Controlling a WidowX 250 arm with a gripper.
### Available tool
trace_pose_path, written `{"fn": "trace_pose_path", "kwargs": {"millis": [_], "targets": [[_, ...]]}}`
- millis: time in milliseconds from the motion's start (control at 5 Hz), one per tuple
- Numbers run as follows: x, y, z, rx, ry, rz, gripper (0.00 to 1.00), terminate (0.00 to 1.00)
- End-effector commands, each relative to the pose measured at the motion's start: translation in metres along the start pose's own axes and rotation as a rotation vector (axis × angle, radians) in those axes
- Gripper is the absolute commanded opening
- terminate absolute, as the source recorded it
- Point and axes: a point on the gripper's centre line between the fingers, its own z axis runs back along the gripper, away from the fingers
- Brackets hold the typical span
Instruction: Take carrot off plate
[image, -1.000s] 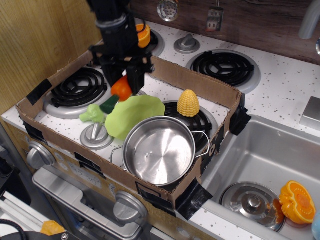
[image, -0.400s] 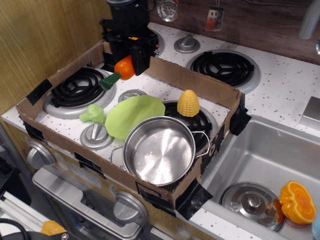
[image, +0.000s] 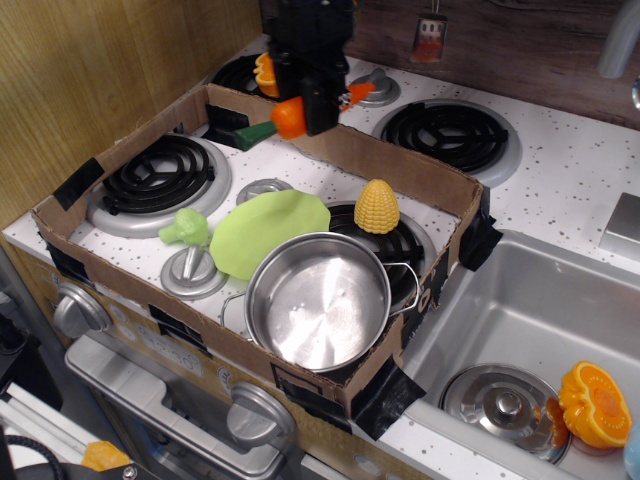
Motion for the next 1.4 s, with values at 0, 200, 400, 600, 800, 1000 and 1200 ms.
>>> {"fn": "trace_pose_path", "kwargs": {"millis": [0, 200, 400, 600, 800, 1000, 1200], "targets": [[-0.004, 0.025, 0.007, 0.014, -0.013, -0.242, 0.00, 0.00], [-0.015, 0.031, 0.009, 0.023, -0.019, -0.311, 0.00, 0.00], [-0.026, 0.036, 0.004, 0.039, -0.036, -0.334, 0.00, 0.00], [-0.026, 0.045, -0.009, 0.062, -0.054, -0.384, 0.00, 0.00], [-0.026, 0.050, -0.021, 0.063, -0.051, -0.387, 0.00, 0.00], [-0.027, 0.053, -0.030, 0.065, -0.038, -0.381, 0.00, 0.00], [-0.030, 0.054, -0.041, 0.074, -0.052, -0.360, 0.00, 0.00]]}}
